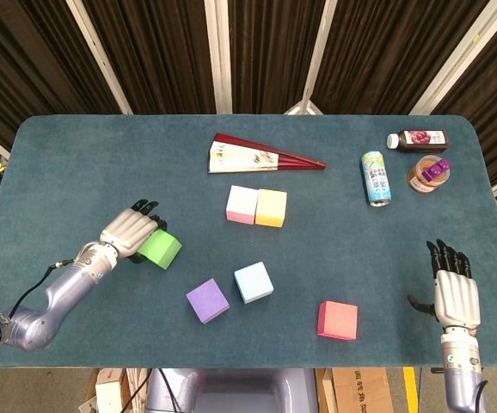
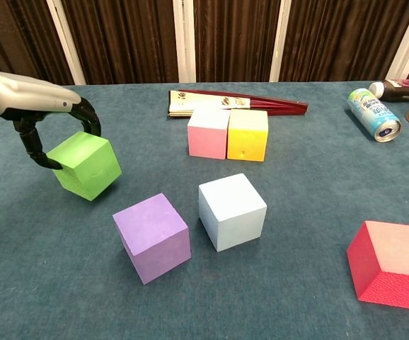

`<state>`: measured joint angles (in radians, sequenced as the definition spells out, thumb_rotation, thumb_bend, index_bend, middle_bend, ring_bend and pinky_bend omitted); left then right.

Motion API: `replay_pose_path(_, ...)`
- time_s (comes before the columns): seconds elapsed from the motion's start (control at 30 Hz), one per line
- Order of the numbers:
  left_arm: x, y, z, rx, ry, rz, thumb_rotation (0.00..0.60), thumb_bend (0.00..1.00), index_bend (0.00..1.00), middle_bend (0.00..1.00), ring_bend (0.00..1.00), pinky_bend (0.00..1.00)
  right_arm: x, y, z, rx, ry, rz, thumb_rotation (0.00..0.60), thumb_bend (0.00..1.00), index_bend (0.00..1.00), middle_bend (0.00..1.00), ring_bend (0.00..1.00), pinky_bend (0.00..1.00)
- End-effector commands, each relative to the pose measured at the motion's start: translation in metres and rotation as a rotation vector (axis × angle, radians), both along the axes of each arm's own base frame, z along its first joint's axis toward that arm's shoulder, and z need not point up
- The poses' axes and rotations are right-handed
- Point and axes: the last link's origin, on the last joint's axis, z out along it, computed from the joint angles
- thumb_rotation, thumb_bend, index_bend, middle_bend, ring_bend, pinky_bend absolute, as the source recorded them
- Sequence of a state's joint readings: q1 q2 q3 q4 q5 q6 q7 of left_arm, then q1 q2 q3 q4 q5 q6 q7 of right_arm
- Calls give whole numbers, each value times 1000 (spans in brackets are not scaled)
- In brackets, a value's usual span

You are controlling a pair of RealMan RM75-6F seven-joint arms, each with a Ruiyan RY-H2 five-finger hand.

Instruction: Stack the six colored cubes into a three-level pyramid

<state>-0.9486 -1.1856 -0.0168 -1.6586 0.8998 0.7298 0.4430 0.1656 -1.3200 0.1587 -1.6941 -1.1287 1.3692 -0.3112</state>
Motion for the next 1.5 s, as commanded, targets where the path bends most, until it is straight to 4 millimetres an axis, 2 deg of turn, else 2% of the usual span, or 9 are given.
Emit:
replay_pose_path(0.03,3,11,7,24,-35,68,600,408,319,326,0,4,0,0,0,0,-2,0,600,198,17,24,0,0)
replay_pose_path(0.2,12,28,13,87,-41,101,600,408,319,323,0,4,0,-1,-1,10,-8,-1,600,199,17,24,0,0)
replay_pose_path(0.37,25,45,11,149,-22,112,600,408,318,316,0,4,0,-3,-4,21,-6,2,600,199,17,24,0,0)
replay_pose_path(1.1,75,89,-37,199,13,189,600,408,311,289,0,4,-11,-11,5,-6,-25,-38,600,199,17,24,0,0)
replay_pose_path(1.5,101,99,-54,223,38,159,600,408,311,289,0,4,-7,-10,7,24,3,42,600,198,17,24,0,0)
